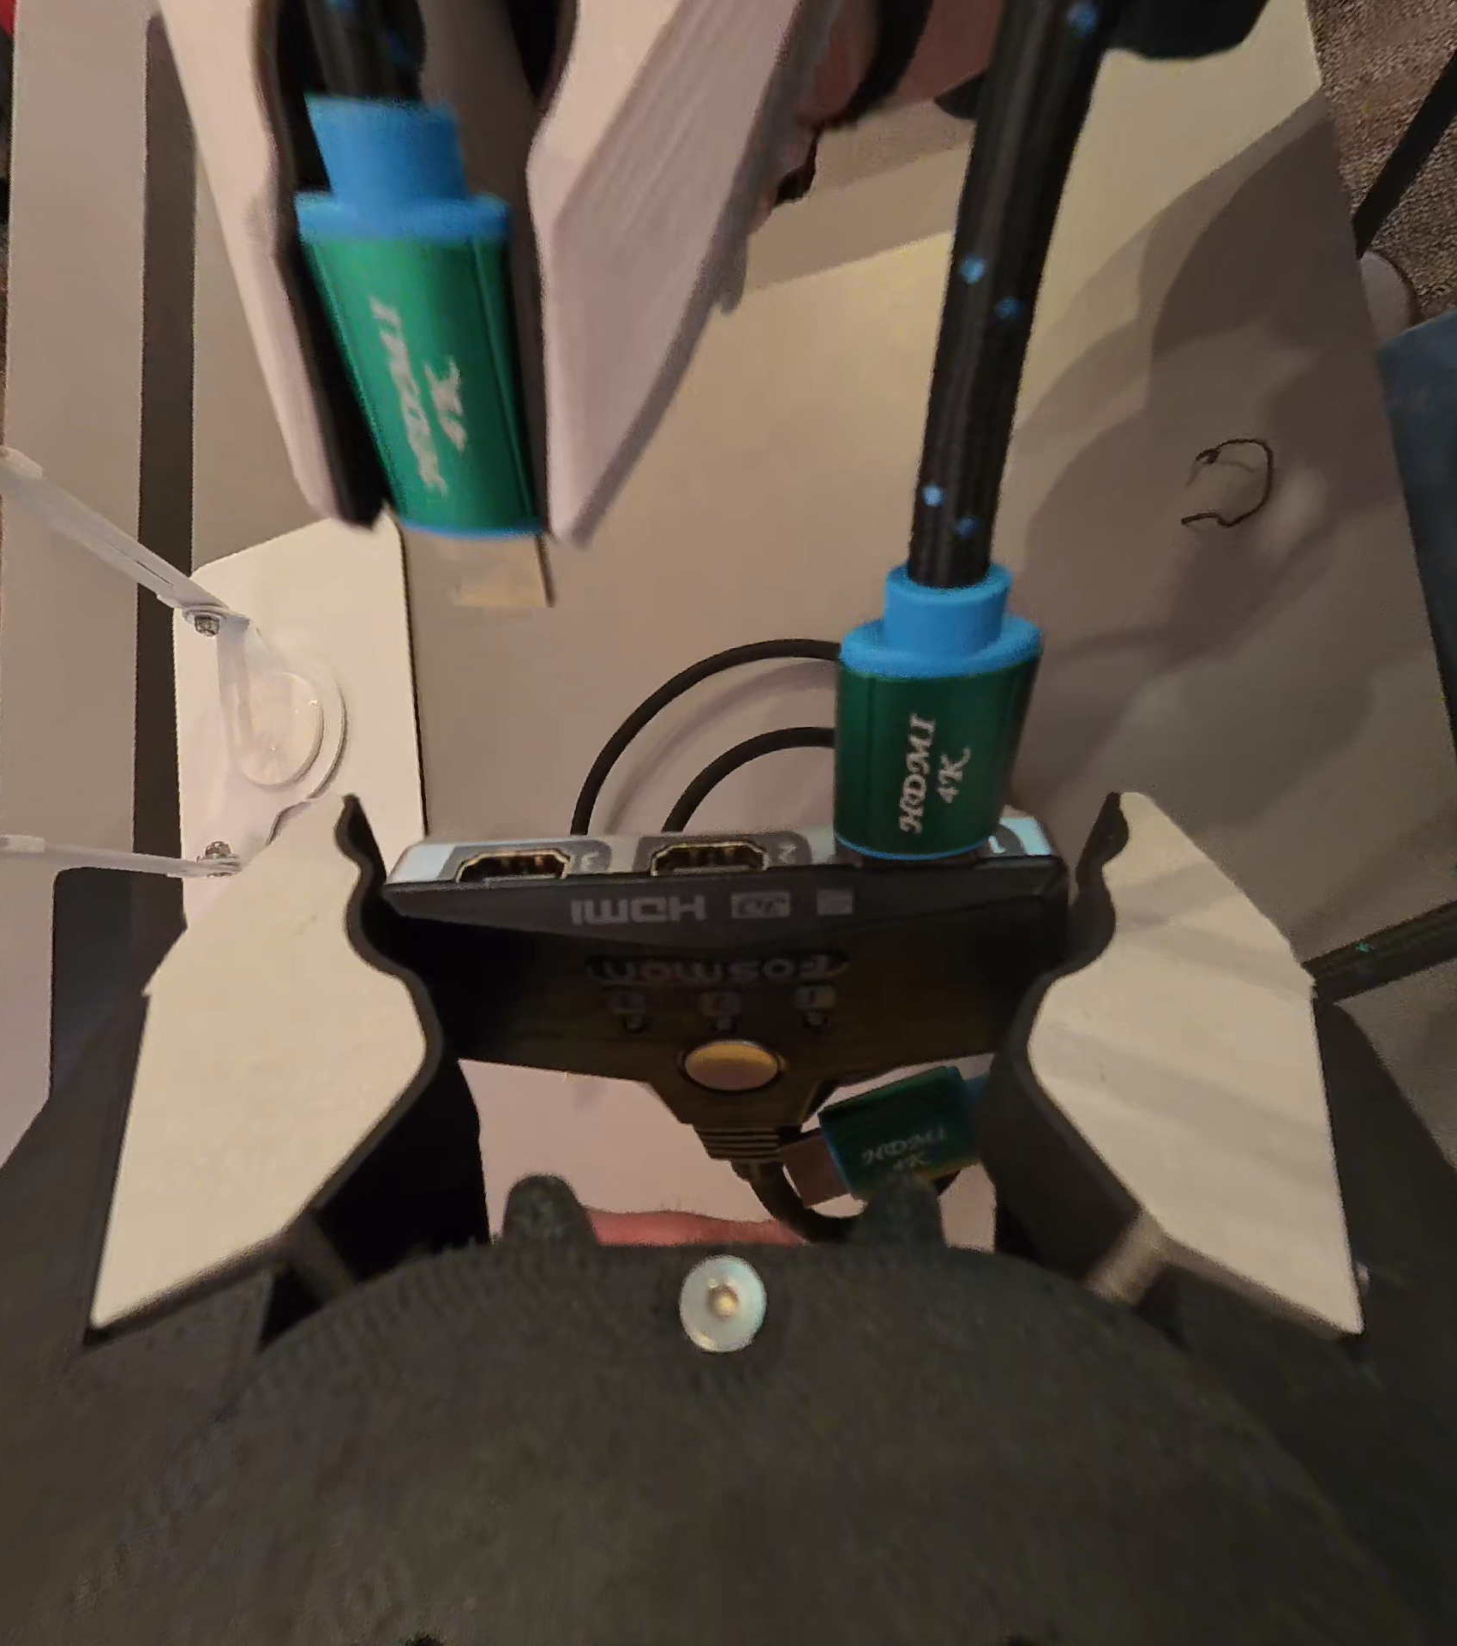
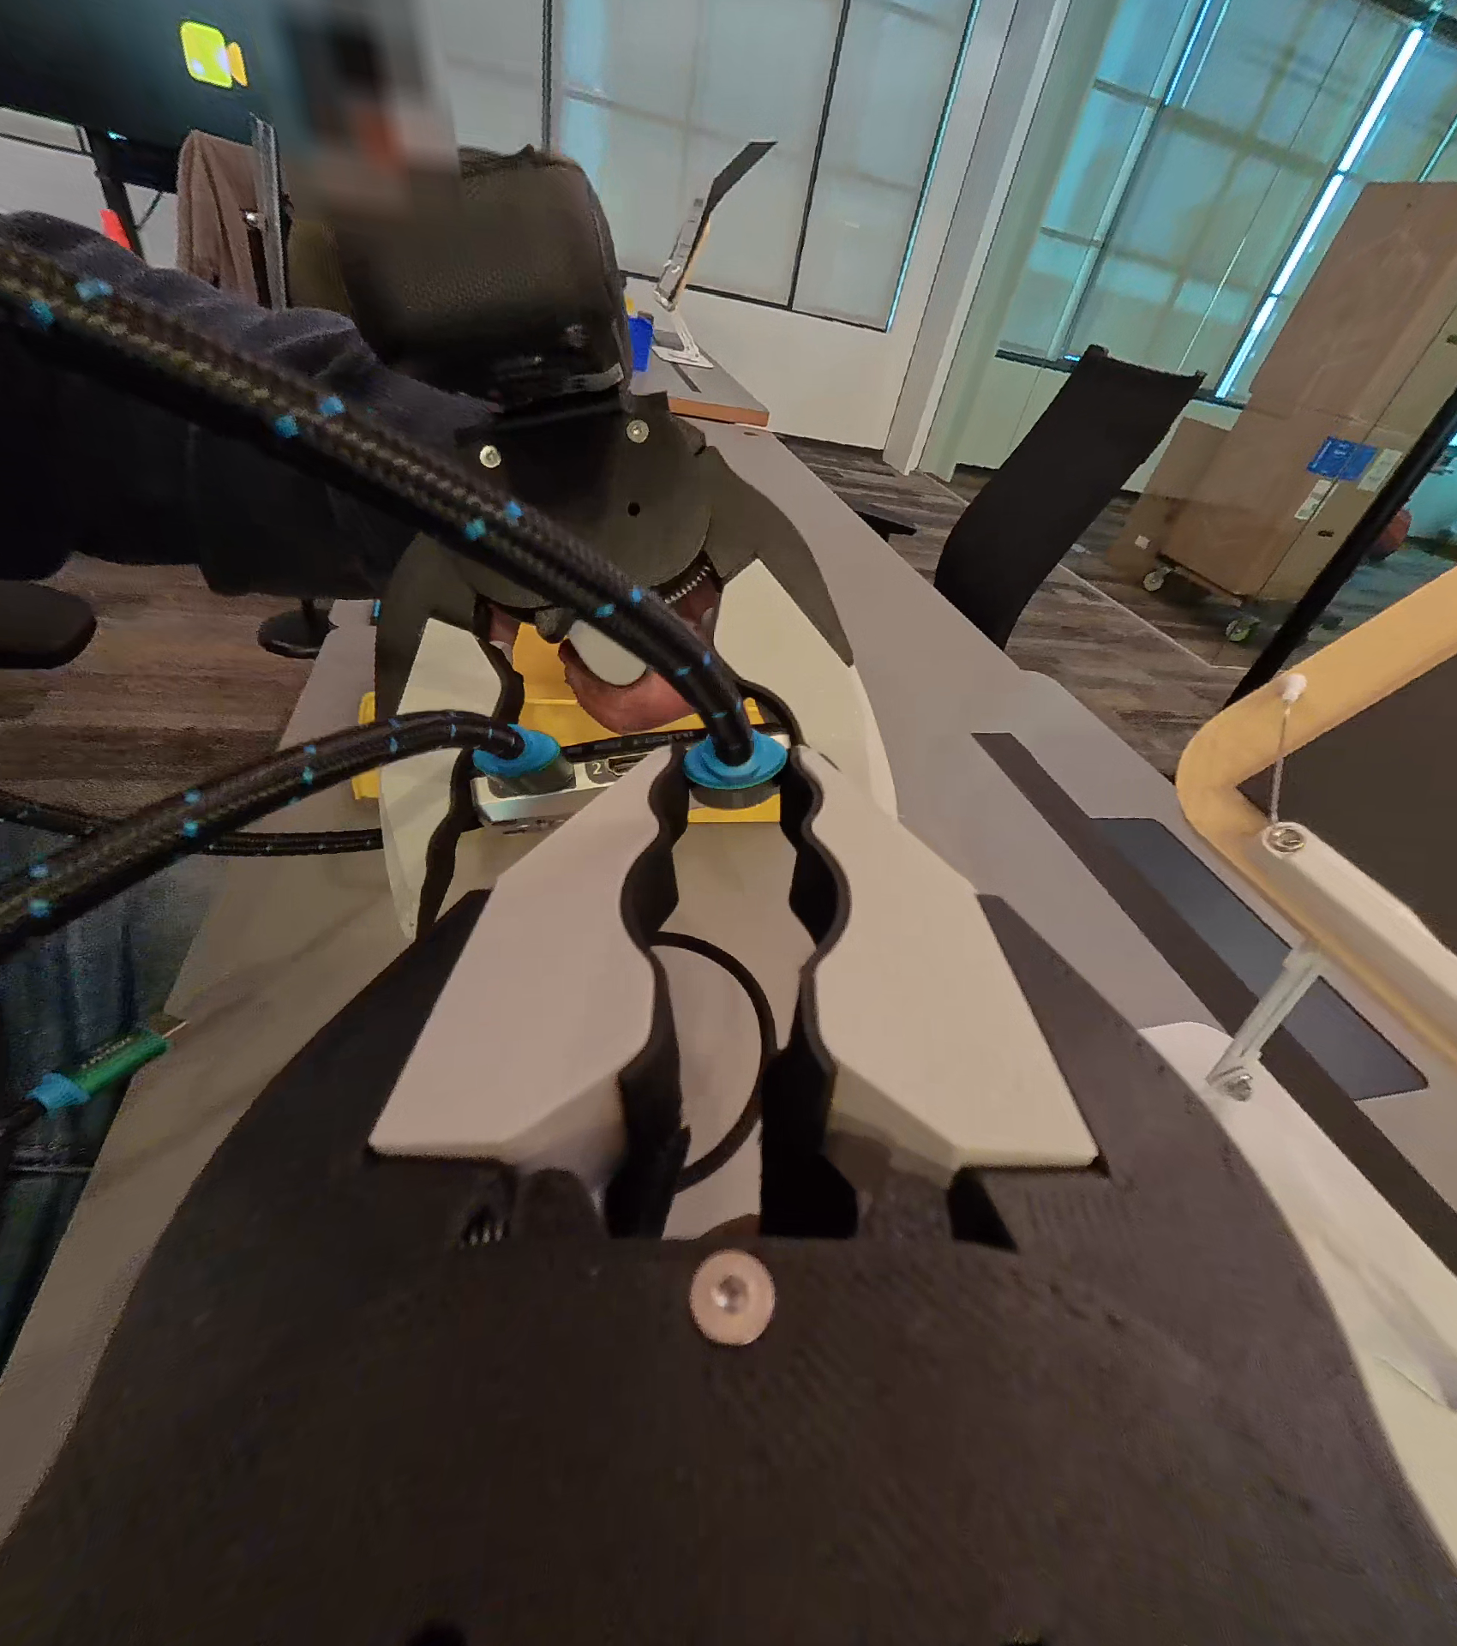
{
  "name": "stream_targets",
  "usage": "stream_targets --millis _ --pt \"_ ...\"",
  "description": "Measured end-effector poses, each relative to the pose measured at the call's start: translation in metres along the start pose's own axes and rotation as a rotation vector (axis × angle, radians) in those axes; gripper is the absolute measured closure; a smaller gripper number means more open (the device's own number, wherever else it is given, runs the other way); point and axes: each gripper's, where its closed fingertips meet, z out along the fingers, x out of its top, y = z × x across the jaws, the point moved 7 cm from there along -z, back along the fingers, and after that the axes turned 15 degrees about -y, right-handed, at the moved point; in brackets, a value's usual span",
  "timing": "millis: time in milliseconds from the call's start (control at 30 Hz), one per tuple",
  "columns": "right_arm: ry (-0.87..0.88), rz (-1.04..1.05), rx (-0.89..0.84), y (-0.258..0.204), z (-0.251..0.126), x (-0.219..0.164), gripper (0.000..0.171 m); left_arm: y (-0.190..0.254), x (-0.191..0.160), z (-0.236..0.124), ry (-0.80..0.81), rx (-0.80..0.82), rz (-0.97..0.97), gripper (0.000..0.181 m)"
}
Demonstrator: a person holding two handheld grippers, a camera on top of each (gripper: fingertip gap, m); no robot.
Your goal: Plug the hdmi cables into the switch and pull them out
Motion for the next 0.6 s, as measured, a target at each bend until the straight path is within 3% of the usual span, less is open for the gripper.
stream_targets --millis 267,600 --pt "-0.020 0.059 -0.120 0.017 -0.051 0.009 0.152 -0.010 -0.016 -0.008 0.012 0.040 -0.076 0.039" --pt "-0.132 0.033 -0.256 0.021 -0.122 0.039 0.153 -0.043 -0.049 -0.015 0.003 0.183 -0.345 0.040"
